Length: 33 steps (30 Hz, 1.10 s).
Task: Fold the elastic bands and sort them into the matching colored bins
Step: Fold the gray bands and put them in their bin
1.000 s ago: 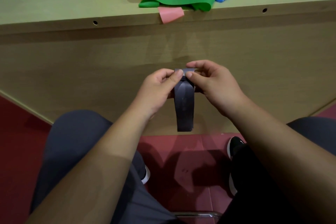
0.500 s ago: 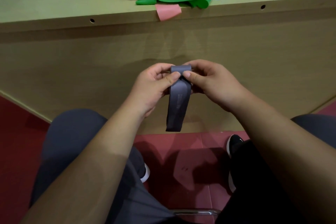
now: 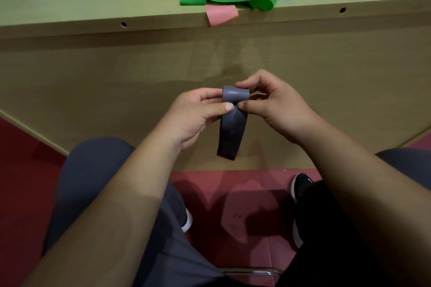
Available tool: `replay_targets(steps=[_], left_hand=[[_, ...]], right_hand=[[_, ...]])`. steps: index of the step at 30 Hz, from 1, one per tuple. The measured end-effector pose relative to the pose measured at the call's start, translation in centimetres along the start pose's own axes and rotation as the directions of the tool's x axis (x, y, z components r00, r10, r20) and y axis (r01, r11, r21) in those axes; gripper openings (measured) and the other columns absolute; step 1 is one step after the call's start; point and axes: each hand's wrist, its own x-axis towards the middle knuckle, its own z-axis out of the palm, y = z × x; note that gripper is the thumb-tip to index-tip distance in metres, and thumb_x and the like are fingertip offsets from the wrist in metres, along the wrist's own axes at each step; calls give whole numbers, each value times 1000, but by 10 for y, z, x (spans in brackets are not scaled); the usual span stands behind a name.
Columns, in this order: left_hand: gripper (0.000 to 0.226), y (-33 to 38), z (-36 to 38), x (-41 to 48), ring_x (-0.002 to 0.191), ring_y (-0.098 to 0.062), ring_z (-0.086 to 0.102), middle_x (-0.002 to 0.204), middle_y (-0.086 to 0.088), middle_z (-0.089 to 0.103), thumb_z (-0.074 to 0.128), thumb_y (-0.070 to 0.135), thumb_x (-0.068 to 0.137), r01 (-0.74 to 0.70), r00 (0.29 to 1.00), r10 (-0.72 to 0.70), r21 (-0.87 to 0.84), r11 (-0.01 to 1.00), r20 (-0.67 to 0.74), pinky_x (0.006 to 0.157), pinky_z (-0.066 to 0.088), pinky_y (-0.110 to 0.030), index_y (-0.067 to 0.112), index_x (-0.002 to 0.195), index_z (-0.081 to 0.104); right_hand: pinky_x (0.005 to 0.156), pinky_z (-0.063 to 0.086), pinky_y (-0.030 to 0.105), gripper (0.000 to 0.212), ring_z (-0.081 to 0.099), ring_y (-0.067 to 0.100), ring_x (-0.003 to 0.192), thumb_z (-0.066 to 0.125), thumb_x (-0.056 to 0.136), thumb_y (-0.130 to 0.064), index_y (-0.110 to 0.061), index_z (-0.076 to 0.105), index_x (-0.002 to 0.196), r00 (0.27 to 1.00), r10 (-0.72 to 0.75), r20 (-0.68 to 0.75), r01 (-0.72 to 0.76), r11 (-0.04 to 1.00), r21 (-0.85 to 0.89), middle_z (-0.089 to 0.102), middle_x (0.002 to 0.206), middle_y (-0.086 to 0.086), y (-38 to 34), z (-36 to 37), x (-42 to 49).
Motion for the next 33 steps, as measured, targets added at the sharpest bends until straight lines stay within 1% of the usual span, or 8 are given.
replay_targets(steps=[5,9,14,18,21,24,27,33], left_hand=[[38,2,-2,-3,106,-16,74,115,-11,77,74,1,93,47,998,-47,6,999,39,98,57,-27,3,131,68],[38,0,-1,-1,107,-23,75,113,-14,76,77,12,95,4,1000,-4,12,1000,0,102,57,-36,2,130,66],[37,1,0,1,78,-7,71,93,-5,77,77,4,93,-34,998,37,61,998,-42,76,55,-21,-3,128,66],[37,3,-3,0,90,-15,75,102,-11,77,75,1,94,-30,999,31,25,999,-35,79,57,-24,-4,129,65],[36,6,-4,-3,91,-15,75,104,-11,78,74,4,95,-32,999,33,6,999,-15,81,58,-25,-2,130,66],[35,10,-6,-4,98,-19,76,109,-11,77,72,6,96,-34,999,34,-42,999,7,87,59,-29,1,130,66],[33,11,-5,-3,100,-20,75,112,-12,76,73,8,96,-46,999,46,-31,998,2,87,59,-29,3,128,68],[34,4,2,-2,104,-28,75,114,-18,75,71,19,101,-115,993,116,55,992,-18,95,59,-44,7,132,65]], right_hand=[[84,52,40,42,63,14,85,79,80,0,-40,69,89,1000,-18,-14,18,999,-27,73,112,12,2,4,-1],[85,57,51,45,64,16,88,80,80,4,-38,68,86,999,-19,-36,17,999,-46,73,112,18,5,7,-1],[90,55,39,45,65,10,90,80,81,11,-29,66,92,998,-33,-56,30,998,-49,75,112,8,6,10,0],[94,54,37,40,67,8,98,84,81,-4,-36,67,99,999,-41,-2,41,999,-21,72,106,-10,7,9,-1],[97,55,36,37,69,12,101,86,88,-13,-33,68,113,997,-71,39,72,997,-18,69,109,-8,2,6,-4],[93,60,38,41,72,17,94,79,96,-9,-22,64,132,998,-63,29,62,998,17,72,112,9,-2,6,-4],[82,63,32,42,71,18,93,76,96,-3,-12,65,136,998,-58,13,58,998,14,75,113,21,-1,8,-2],[83,59,24,41,76,12,96,75,94,5,-11,66,131,999,-45,-22,47,993,104,79,108,5,-1,8,-2]])
